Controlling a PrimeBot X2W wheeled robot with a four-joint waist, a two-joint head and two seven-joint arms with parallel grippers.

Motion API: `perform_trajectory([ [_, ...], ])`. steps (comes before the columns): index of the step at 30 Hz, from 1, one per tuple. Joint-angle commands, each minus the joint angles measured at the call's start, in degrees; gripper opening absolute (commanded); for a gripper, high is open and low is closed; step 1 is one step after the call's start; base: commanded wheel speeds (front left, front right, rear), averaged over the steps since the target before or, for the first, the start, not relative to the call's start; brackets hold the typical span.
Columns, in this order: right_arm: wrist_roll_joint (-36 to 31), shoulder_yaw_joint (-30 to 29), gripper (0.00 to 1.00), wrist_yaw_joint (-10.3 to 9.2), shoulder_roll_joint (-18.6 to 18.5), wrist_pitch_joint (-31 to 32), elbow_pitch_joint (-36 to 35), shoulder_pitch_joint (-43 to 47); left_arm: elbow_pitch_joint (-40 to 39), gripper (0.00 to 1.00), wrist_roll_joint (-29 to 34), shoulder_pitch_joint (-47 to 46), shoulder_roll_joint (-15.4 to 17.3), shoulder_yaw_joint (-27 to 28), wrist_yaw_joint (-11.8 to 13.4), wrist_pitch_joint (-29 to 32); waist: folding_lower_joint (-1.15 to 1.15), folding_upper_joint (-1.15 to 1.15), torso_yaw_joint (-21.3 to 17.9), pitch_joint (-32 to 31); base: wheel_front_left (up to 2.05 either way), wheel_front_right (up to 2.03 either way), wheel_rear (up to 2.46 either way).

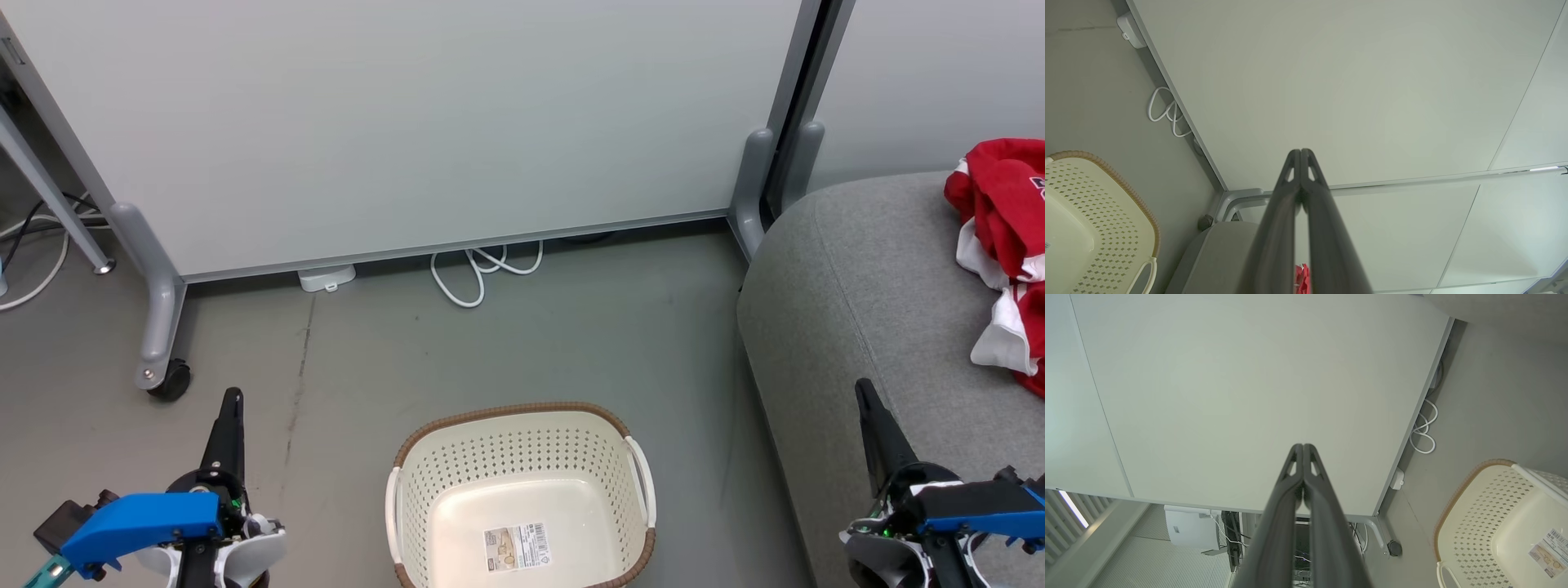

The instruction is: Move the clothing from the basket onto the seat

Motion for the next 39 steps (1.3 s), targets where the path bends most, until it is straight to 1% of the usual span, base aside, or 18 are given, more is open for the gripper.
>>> perform_trajectory([
  [1, 1.6, -0.2, 0.00, 0.02, -0.1, 0.4, -0.4, -0.7, -0.5, 0.00, -1.2, -0.9, -0.1, 0.6, -0.1, 0.5, 0.00, 0.00, 0.0, 0.0, 0.00, 0.00, 0.00],
  [16, 7.5, -0.6, 0.00, 0.02, -0.1, 1.5, -0.6, -0.8, -1.2, 0.00, -6.4, -1.0, -0.3, 1.4, -0.2, 2.0, -0.01, 0.00, -0.3, -0.3, 0.00, 0.00, 0.00],
  [39, 7.4, -0.6, 0.00, 0.02, -0.1, 1.4, -0.5, -0.7, -1.2, 0.00, -6.3, -0.9, -0.3, 1.4, -0.2, 2.0, -0.01, 0.00, -0.3, -0.3, 0.00, 0.00, 0.00],
])
